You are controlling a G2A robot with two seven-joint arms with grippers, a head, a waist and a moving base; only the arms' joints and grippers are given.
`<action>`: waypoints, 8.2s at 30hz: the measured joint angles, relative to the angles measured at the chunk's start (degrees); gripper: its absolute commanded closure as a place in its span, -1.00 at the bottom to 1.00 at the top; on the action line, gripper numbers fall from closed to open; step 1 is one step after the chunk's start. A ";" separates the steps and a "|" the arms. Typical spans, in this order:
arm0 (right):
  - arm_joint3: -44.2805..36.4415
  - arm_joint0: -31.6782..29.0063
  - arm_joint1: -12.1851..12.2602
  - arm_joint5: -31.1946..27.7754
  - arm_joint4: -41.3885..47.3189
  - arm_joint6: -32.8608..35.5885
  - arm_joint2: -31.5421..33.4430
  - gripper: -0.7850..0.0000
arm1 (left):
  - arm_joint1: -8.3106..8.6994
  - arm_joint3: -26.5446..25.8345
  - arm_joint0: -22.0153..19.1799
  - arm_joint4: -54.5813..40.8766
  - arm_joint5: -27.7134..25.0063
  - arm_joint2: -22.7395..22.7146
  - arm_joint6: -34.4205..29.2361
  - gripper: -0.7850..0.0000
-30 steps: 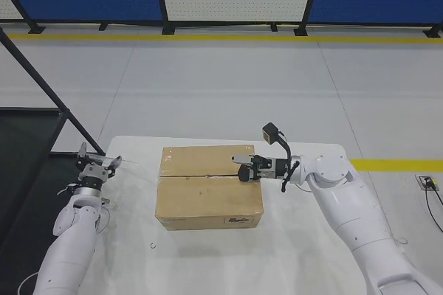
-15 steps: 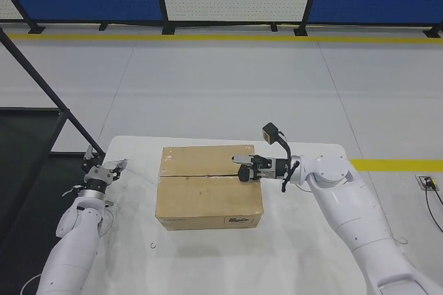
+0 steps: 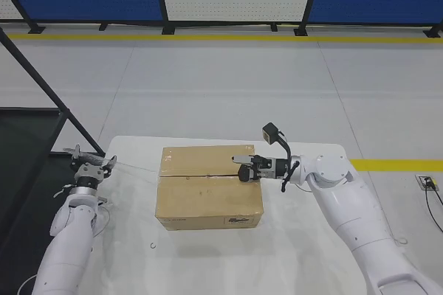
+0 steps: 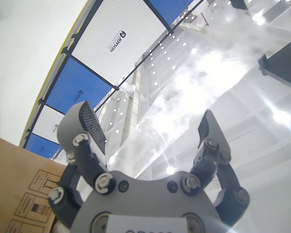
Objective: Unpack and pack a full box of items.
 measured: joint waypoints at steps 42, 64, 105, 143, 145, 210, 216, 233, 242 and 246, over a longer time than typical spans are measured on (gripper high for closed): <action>0.00 0.00 0.00 0.00 0.00 0.00 0.00 -1.00 | -0.01 0.80 5.29 6.41 -7.91 -2.94 5.77 -1.00; 0.00 0.00 0.00 0.00 0.00 0.00 0.00 -1.00 | 0.03 -6.20 11.59 13.99 -12.11 -3.36 14.03 -1.00; 0.00 0.00 0.00 0.00 0.00 0.00 0.00 -1.00 | -0.24 2.37 8.00 23.11 -23.57 -7.22 21.41 -1.00; 0.00 0.00 0.00 0.00 0.00 0.00 0.00 -1.00 | 0.12 -19.05 17.62 30.31 -2.50 0.91 -1.59 -1.00; 0.00 0.00 0.00 0.00 0.00 0.00 0.00 -1.00 | -0.03 -19.01 16.87 29.35 -1.86 0.85 -0.17 -1.00; -5.79 -2.40 0.07 5.60 -3.20 -6.88 -1.67 -1.00 | -3.41 -35.41 17.37 10.42 -14.06 -3.80 8.07 -1.00; -5.65 -2.30 0.07 5.76 -3.17 -6.79 -2.03 -1.00 | -3.64 -37.31 18.45 10.61 -13.80 -3.45 7.60 -1.00; -6.62 -3.68 0.77 5.63 -1.55 -9.04 -0.29 -1.00 | -4.66 -43.16 20.75 14.66 -17.74 -0.28 7.79 -1.00; -6.90 -4.14 1.00 8.03 -2.14 -9.90 -0.43 -1.00 | -5.22 -45.41 21.45 16.76 -18.76 1.42 8.49 -1.00; -6.75 -4.28 1.14 7.64 -1.76 -9.76 -0.16 -1.00 | -5.48 -45.84 21.41 18.14 -19.48 2.22 8.91 -1.00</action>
